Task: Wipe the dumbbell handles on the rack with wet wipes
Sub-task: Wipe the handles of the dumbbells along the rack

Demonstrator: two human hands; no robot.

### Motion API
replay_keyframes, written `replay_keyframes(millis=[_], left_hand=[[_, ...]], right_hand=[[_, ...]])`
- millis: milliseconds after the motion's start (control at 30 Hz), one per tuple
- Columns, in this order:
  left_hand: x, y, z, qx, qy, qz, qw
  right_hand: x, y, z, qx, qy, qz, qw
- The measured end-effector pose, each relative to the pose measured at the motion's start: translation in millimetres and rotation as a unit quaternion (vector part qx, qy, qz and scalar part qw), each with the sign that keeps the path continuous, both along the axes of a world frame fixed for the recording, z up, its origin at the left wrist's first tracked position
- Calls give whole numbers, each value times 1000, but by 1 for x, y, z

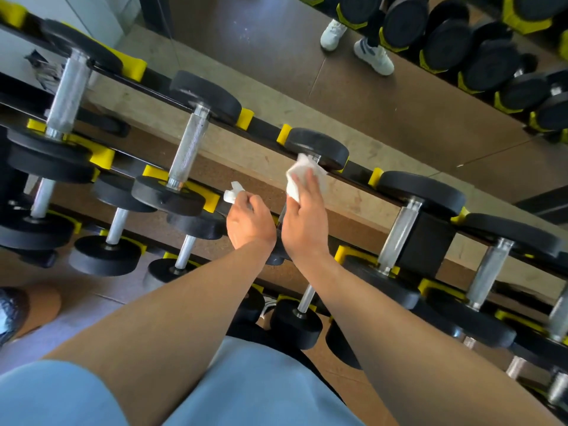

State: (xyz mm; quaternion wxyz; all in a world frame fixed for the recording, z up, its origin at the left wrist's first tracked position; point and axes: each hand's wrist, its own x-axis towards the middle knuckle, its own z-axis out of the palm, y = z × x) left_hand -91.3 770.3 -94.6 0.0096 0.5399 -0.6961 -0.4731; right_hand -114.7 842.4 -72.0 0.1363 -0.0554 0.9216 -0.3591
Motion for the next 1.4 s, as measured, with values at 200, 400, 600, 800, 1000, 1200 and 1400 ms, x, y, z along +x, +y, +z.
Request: replay_keyframes(millis=[200, 400, 600, 800, 1000, 1200, 1400], left_hand=[[0, 0, 0, 28, 23, 30, 999], [2, 0, -7, 44, 65, 69, 995], [0, 2, -3, 42, 52, 62, 996], [1, 2, -5, 36, 48, 55, 997], [1, -1, -9, 53, 52, 53, 996], [0, -1, -5, 56, 44, 47, 996], [1, -2, -6, 41, 47, 44, 997]], right_hand=[[-40, 26, -4, 263, 166, 378, 872], [3, 34, 20, 126, -63, 264, 954], [-55, 10, 38, 83, 152, 266, 948], [-77, 41, 4, 257, 177, 497, 810], [-13, 40, 33, 95, -103, 313, 939], [-72, 30, 31, 118, 265, 340, 895], [-63, 64, -3, 251, 202, 511, 797]])
